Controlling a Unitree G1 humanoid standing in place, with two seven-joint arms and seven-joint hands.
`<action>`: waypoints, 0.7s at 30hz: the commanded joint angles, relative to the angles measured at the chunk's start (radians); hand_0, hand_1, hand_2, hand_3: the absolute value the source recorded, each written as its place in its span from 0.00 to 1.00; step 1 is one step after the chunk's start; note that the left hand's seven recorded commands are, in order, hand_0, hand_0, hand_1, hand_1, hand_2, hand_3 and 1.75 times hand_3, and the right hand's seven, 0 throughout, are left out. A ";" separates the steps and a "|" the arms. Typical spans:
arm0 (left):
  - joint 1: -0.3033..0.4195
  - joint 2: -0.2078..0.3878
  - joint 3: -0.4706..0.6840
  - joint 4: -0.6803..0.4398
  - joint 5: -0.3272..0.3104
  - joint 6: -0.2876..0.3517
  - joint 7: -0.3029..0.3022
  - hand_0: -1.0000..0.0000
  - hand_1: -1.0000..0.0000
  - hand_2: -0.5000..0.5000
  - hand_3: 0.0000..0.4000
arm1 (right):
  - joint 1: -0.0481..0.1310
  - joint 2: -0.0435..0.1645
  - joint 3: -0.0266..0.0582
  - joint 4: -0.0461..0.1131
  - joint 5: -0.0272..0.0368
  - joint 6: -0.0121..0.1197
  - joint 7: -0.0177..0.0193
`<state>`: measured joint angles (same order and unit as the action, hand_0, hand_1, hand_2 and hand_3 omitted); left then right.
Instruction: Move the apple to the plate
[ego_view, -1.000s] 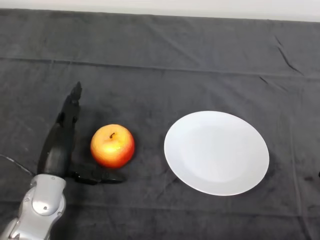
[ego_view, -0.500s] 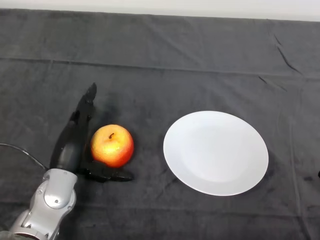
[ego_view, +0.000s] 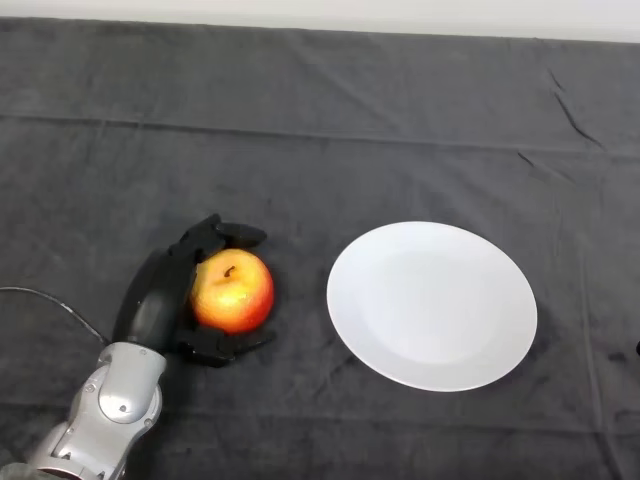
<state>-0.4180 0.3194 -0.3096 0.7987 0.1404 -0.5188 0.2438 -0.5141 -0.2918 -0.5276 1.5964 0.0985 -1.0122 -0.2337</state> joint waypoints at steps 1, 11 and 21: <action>-0.038 0.011 -0.021 -0.001 0.007 -0.013 -0.005 0.00 0.00 0.50 1.00 | 0.105 0.075 -0.0077 0.087 0.0197 0.087 -0.0014; -0.029 0.018 -0.024 -0.129 0.004 0.043 -0.008 0.00 0.00 0.50 1.00 | 0.105 0.075 -0.0072 0.086 0.0203 0.088 -0.0013; 0.013 0.022 -0.047 -0.335 0.023 0.120 0.010 0.00 0.00 0.50 1.00 | 0.106 0.075 -0.0058 0.083 0.0215 0.090 -0.0013</action>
<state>-0.4148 0.3235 -0.3449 0.4929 0.1480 -0.4102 0.2448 -0.5144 -0.2922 -0.5258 1.5949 0.1004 -1.0123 -0.2337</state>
